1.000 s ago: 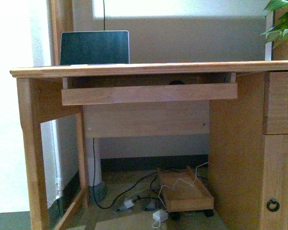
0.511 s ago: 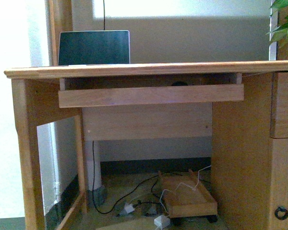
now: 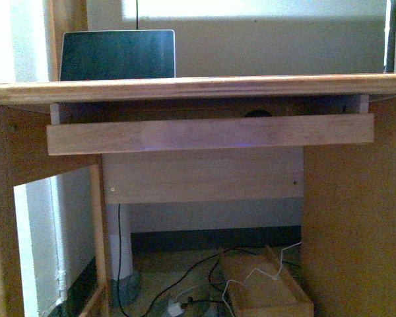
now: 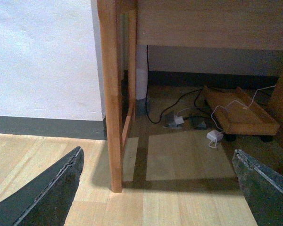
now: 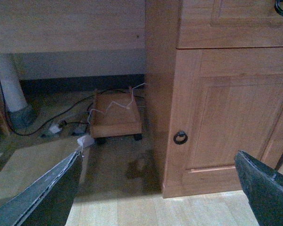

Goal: Place mouse

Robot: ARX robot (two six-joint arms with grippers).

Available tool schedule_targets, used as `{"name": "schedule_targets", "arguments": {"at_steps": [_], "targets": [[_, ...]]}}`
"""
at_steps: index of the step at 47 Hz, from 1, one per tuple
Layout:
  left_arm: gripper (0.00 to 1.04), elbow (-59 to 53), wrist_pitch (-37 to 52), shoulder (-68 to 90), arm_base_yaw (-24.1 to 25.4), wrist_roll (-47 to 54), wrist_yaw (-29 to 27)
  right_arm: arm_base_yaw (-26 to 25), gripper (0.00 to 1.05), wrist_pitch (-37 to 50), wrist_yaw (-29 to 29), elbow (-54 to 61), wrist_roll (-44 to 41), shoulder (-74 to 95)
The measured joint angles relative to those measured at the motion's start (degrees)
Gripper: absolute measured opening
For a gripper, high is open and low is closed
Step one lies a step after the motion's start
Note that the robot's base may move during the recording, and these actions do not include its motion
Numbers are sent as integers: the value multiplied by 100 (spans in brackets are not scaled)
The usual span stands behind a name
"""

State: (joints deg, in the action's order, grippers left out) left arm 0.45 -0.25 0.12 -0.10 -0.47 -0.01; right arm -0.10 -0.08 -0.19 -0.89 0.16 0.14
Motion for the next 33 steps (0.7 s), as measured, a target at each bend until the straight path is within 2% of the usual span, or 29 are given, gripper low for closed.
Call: {"name": "schedule_targets", "arguments": {"at_steps": [33], "targets": [[97, 0, 0, -7, 0, 0, 2, 0, 97, -2, 0, 0, 0, 0]]}}
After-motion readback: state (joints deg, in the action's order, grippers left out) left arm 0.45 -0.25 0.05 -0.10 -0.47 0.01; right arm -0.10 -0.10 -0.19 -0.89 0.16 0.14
